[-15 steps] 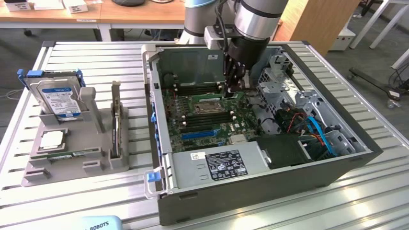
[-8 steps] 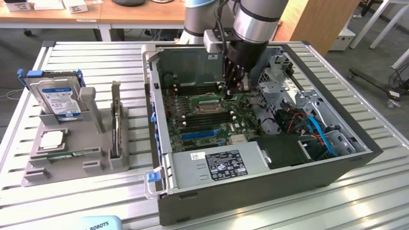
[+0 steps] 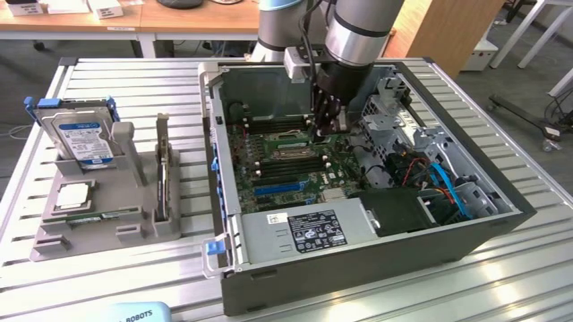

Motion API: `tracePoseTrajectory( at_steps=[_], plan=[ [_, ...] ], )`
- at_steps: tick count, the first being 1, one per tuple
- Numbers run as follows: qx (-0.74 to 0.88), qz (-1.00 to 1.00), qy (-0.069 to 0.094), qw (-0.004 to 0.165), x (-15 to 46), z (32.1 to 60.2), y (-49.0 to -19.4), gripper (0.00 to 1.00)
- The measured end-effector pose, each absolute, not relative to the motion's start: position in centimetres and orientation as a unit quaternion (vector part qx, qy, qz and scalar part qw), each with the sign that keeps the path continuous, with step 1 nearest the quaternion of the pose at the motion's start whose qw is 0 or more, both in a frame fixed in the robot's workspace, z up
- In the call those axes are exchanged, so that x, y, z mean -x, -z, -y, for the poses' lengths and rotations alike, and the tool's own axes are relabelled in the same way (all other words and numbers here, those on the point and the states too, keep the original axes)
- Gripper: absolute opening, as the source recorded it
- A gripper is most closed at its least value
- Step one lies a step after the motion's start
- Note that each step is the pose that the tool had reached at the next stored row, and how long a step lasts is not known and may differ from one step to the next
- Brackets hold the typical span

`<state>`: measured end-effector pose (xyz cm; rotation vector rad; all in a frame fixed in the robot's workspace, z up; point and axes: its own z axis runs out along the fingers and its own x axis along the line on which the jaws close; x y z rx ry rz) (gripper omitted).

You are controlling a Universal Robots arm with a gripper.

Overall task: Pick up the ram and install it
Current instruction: 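Insert the ram into the slot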

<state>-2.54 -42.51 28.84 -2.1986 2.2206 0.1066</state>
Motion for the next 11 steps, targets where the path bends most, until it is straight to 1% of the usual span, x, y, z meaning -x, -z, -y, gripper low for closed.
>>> tracePoseTrajectory(
  at_steps=[11],
  plan=[
    [0.703,-0.710,-0.034,0.007,2.60,42.51,-27.74,0.12]
  ],
)
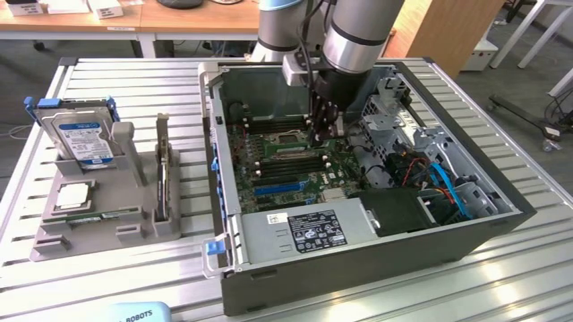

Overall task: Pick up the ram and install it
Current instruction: 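Insert the ram into the slot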

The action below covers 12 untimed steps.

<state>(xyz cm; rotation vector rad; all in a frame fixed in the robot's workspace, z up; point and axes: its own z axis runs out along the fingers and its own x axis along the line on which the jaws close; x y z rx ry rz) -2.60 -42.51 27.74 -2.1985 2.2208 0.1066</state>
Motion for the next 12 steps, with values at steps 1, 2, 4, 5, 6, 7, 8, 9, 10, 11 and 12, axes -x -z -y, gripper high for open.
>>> tracePoseTrajectory(
  at_steps=[1,2,4,5,6,7,8,9,10,11,12],
  plan=[
    [0.703,-0.710,-0.034,0.007,2.60,42.51,-27.66,0.12],
    [0.703,-0.710,-0.034,0.007,2.61,42.51,-27.57,0.12],
    [0.703,-0.710,-0.034,0.007,2.61,42.51,-27.44,0.12],
    [0.703,-0.710,-0.034,0.007,2.61,42.51,-27.43,0.12],
    [0.703,-0.710,-0.034,0.007,2.61,42.51,-27.43,0.12],
    [0.703,-0.710,-0.034,0.007,2.61,42.51,-27.43,0.12],
    [0.703,-0.710,-0.034,0.007,2.61,42.51,-27.43,0.12],
    [0.703,-0.710,-0.034,0.007,2.61,42.51,-27.42,0.12],
    [0.703,-0.710,-0.034,0.007,2.61,42.52,-27.42,0.12],
    [0.703,-0.710,-0.034,0.008,2.62,42.54,-27.41,0.12],
    [0.703,-0.710,-0.034,0.008,2.62,42.60,-27.41,0.12]
  ],
)
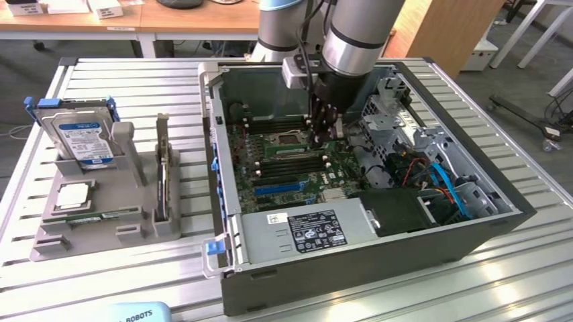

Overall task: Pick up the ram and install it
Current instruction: 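Insert the ram into the slot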

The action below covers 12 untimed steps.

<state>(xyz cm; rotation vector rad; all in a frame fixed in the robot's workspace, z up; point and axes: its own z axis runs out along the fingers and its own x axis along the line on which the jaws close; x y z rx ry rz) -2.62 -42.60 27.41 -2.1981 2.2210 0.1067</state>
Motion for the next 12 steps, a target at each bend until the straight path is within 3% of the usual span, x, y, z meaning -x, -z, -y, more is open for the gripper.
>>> tracePoseTrajectory(
  at_steps=[12],
  plan=[
    [0.703,-0.710,-0.034,0.008,2.61,43.13,-27.30,0.12]
  ],
)
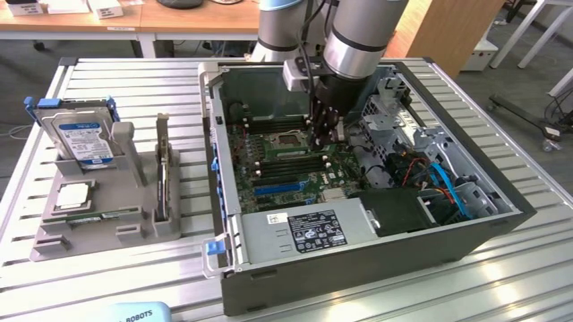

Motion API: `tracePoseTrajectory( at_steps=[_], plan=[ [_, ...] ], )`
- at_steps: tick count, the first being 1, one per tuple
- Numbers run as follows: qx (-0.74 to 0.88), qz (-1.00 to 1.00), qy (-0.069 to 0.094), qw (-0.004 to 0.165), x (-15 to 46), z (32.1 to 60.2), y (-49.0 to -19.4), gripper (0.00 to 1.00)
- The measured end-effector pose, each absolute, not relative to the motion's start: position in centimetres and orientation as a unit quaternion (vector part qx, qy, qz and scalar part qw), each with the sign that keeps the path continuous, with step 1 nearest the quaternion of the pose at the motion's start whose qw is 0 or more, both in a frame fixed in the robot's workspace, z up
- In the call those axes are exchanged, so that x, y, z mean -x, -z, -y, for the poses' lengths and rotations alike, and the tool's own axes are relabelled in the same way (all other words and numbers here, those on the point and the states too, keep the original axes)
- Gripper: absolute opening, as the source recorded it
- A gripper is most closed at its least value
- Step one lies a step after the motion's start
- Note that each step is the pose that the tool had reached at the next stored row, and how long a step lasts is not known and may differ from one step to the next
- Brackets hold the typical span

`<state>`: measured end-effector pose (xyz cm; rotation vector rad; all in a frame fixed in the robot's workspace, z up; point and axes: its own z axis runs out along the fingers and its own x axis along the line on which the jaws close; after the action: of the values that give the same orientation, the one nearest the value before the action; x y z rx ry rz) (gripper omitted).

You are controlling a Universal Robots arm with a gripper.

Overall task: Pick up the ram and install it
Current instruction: 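Insert the ram into the slot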

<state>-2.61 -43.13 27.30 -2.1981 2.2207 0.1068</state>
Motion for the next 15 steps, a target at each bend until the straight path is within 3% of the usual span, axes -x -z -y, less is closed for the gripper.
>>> tracePoseTrajectory(
  at_steps=[15],
  plan=[
    [0.703,-0.710,-0.034,0.008,2.6,43.1,-25.2,0.12]
  ],
)
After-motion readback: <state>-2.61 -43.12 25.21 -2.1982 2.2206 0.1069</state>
